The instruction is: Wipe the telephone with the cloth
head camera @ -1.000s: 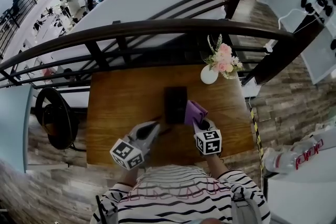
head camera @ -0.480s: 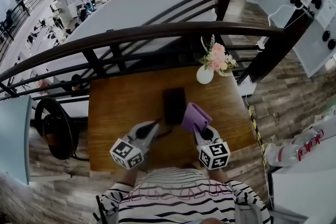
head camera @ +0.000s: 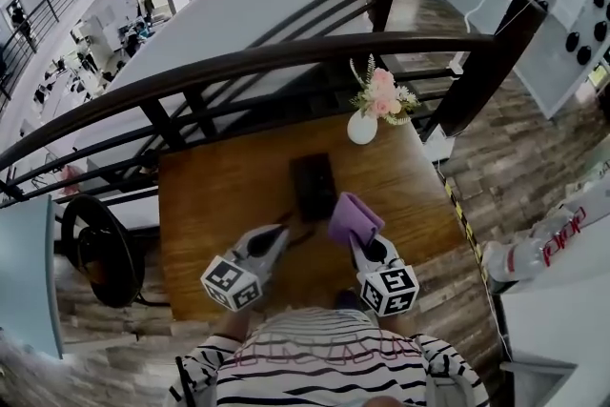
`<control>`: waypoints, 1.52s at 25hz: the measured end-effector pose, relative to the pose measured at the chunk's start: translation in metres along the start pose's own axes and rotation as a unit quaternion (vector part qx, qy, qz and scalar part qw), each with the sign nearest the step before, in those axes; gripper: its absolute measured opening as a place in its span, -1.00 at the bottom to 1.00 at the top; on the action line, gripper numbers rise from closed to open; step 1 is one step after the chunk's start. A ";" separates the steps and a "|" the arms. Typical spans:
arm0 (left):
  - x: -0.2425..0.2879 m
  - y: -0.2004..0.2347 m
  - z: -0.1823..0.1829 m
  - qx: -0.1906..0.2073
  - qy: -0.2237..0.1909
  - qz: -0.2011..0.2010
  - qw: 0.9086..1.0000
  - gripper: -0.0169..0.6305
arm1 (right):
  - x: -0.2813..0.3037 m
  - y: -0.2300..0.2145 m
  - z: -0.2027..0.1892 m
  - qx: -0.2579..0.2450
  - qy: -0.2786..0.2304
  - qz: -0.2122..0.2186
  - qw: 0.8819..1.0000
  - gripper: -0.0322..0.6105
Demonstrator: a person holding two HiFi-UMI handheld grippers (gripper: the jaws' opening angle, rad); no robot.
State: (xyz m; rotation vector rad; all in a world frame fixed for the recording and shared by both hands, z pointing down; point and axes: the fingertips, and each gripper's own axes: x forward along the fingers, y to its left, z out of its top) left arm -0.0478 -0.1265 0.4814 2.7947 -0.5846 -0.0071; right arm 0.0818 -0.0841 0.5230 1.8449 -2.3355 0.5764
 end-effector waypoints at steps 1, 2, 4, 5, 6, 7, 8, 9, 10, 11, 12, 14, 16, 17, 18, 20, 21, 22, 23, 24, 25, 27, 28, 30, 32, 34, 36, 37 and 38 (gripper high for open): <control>-0.001 -0.001 -0.001 0.000 0.001 -0.003 1.000 -0.94 | -0.002 0.002 -0.001 0.002 -0.002 -0.002 1.000 -0.79; -0.002 -0.002 -0.002 0.000 0.001 -0.007 1.000 -0.94 | -0.004 0.004 -0.003 0.004 -0.004 -0.004 1.000 -0.79; -0.003 -0.004 -0.004 0.000 0.002 -0.013 1.000 -0.94 | -0.008 0.007 -0.005 0.007 -0.007 -0.009 1.000 -0.79; -0.003 -0.005 -0.005 0.000 0.002 -0.016 1.000 -0.94 | -0.010 0.007 -0.007 0.008 -0.007 -0.012 1.000 -0.79; -0.003 -0.007 -0.006 -0.001 0.003 -0.019 1.000 -0.94 | -0.012 0.007 -0.008 0.009 -0.008 -0.015 1.000 -0.79; -0.003 -0.008 -0.007 -0.002 0.004 -0.023 1.000 -0.94 | -0.014 0.007 -0.009 0.010 -0.009 -0.018 1.000 -0.79; -0.003 -0.009 -0.009 -0.002 0.006 -0.026 1.000 -0.94 | -0.015 0.007 -0.010 0.011 -0.009 -0.022 1.000 -0.79; -0.003 -0.010 -0.010 -0.003 0.007 -0.029 1.000 -0.94 | -0.016 0.007 -0.011 0.011 -0.009 -0.025 1.000 -0.79; -0.003 -0.010 -0.010 -0.003 0.008 -0.031 0.999 -0.94 | -0.017 0.008 -0.012 0.011 -0.009 -0.027 1.000 -0.79; -0.004 -0.011 -0.011 -0.003 0.009 -0.033 0.999 -0.94 | -0.018 0.009 -0.013 0.011 -0.009 -0.028 0.999 -0.79; -0.004 -0.012 -0.012 -0.002 0.009 -0.035 0.999 -0.94 | -0.019 0.009 -0.015 0.011 -0.008 -0.029 0.999 -0.79; -0.003 -0.015 -0.014 -0.003 0.011 -0.038 0.999 -0.94 | -0.021 0.010 -0.018 0.014 -0.004 -0.029 0.999 -0.79; -0.002 -0.017 -0.016 -0.004 0.012 -0.041 0.999 -0.94 | -0.022 0.009 -0.020 0.018 -0.003 -0.031 0.999 -0.79; -0.001 -0.018 -0.016 -0.004 0.013 -0.042 0.999 -0.94 | -0.023 0.008 -0.020 0.019 -0.003 -0.032 0.999 -0.79; -0.001 -0.018 -0.017 -0.005 0.013 -0.043 0.999 -0.94 | -0.023 0.008 -0.021 0.019 -0.003 -0.033 0.999 -0.79; -0.001 -0.019 -0.018 -0.006 0.013 -0.045 0.999 -0.94 | -0.023 0.007 -0.021 0.019 -0.003 -0.032 0.999 -0.79; -0.002 -0.019 -0.018 -0.006 0.013 -0.045 0.999 -0.94 | -0.023 0.008 -0.020 0.019 -0.003 -0.032 0.999 -0.79; -0.002 -0.019 -0.018 -0.007 0.013 -0.045 0.999 -0.94 | -0.023 0.009 -0.020 0.019 -0.004 -0.032 0.999 -0.79; -0.003 -0.020 -0.018 -0.007 0.013 -0.045 0.999 -0.94 | -0.023 0.010 -0.020 0.020 -0.004 -0.031 0.999 -0.79; -0.004 -0.020 -0.019 -0.007 0.013 -0.045 0.999 -0.94 | -0.023 0.011 -0.020 0.020 -0.003 -0.031 0.999 -0.79; -0.005 -0.020 -0.019 -0.007 0.013 -0.044 0.999 -0.94 | -0.024 0.011 -0.020 0.020 -0.003 -0.030 0.999 -0.79; -0.005 -0.020 -0.019 -0.009 0.012 -0.043 0.999 -0.94 | -0.024 0.011 -0.020 0.020 -0.003 -0.029 0.999 -0.79; -0.004 -0.020 -0.019 -0.009 0.012 -0.043 0.999 -0.94 | -0.024 0.010 -0.020 0.021 -0.003 -0.029 0.999 -0.79; -0.003 -0.020 -0.020 -0.010 0.011 -0.042 0.999 -0.94 | -0.024 0.009 -0.020 0.022 -0.002 -0.028 0.999 -0.79; -0.002 -0.020 -0.020 -0.011 0.012 -0.042 0.999 -0.94 | -0.023 0.009 -0.019 0.023 -0.002 -0.027 0.999 -0.79; 0.000 -0.020 -0.019 -0.011 0.012 -0.041 0.999 -0.94 | -0.024 0.007 -0.018 0.023 -0.003 -0.027 0.999 -0.79; 0.002 -0.021 -0.019 -0.011 0.013 -0.041 0.999 -0.94 | -0.025 0.005 -0.016 0.024 -0.003 -0.026 0.999 -0.79; 0.004 -0.022 -0.019 -0.011 0.013 -0.041 0.999 -0.94 | -0.025 0.003 -0.016 0.024 -0.003 -0.026 0.999 -0.79; 0.005 -0.023 -0.019 -0.012 0.013 -0.041 0.999 -0.94 | -0.026 0.002 -0.015 0.024 -0.003 -0.026 0.999 -0.79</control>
